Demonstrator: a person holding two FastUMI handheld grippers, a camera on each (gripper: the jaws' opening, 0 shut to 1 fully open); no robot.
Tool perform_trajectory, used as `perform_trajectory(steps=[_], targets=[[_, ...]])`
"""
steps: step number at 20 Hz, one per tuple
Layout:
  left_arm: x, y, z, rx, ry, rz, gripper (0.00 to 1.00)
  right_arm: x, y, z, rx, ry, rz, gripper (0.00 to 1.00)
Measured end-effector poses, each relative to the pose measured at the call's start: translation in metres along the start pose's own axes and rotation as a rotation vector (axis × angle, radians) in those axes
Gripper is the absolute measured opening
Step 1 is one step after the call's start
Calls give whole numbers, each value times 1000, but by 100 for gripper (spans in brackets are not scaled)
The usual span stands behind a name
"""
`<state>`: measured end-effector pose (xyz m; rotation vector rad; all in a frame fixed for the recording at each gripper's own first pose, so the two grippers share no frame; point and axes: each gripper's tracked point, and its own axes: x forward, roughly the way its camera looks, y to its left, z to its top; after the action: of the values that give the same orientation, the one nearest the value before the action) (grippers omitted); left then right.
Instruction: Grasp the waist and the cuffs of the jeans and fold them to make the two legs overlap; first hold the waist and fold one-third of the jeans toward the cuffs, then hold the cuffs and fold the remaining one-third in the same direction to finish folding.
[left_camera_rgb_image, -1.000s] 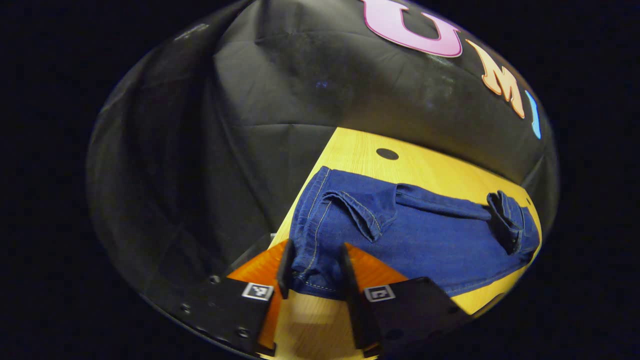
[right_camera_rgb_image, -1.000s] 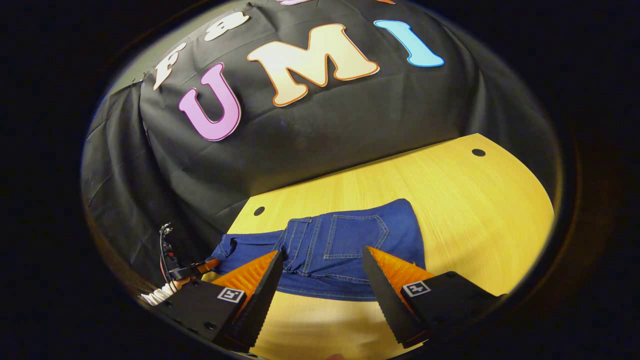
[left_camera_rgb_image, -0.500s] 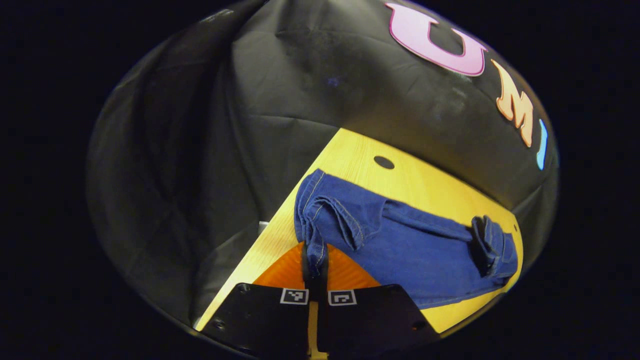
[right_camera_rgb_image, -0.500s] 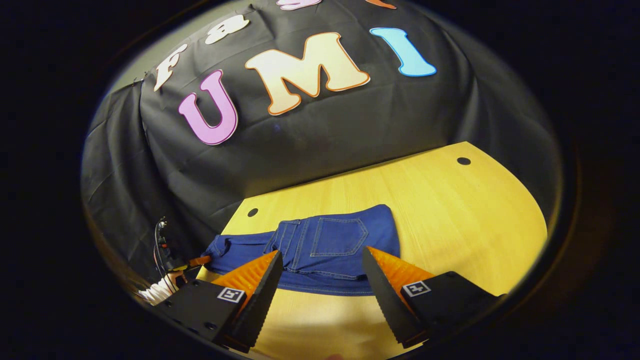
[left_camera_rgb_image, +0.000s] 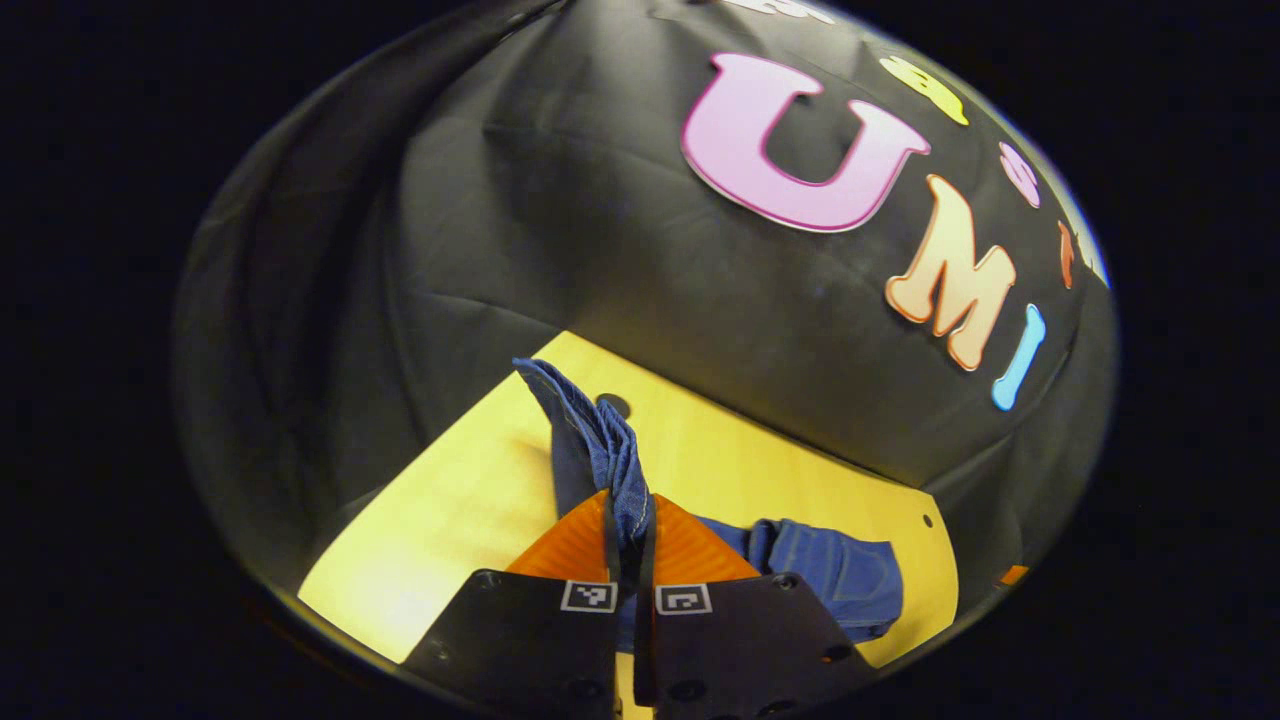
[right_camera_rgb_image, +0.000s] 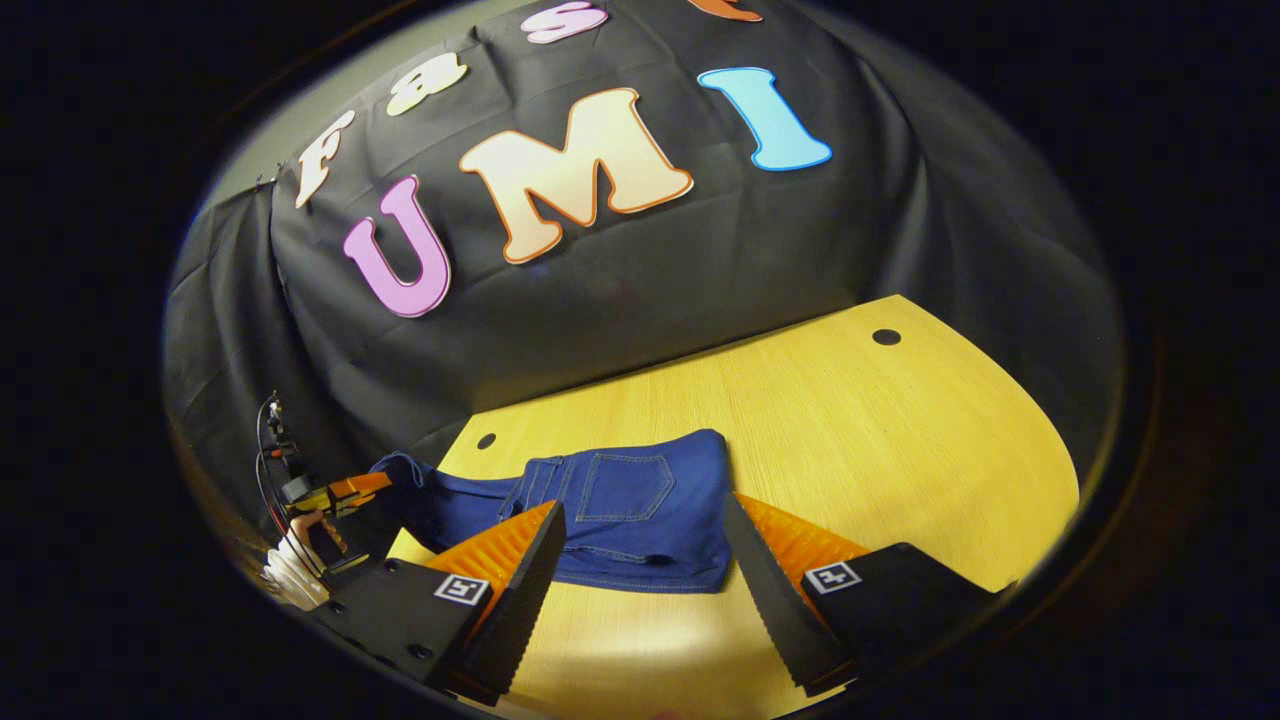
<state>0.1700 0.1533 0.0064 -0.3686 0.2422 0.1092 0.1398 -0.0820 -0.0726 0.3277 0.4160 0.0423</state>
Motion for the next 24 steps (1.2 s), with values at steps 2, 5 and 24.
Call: perform_trajectory(steps=[2,5,24], targets=[[-2,-41,9,6,-9,-32,0,-2,-16,4,-3,5,-1,98],[-4,-105,9,41,-1,-81,0,-3,-38,11,6,8,5,98],[1,-344,-242,606,329,-348,0,-47,-140,-5,59,25,-32,98]])
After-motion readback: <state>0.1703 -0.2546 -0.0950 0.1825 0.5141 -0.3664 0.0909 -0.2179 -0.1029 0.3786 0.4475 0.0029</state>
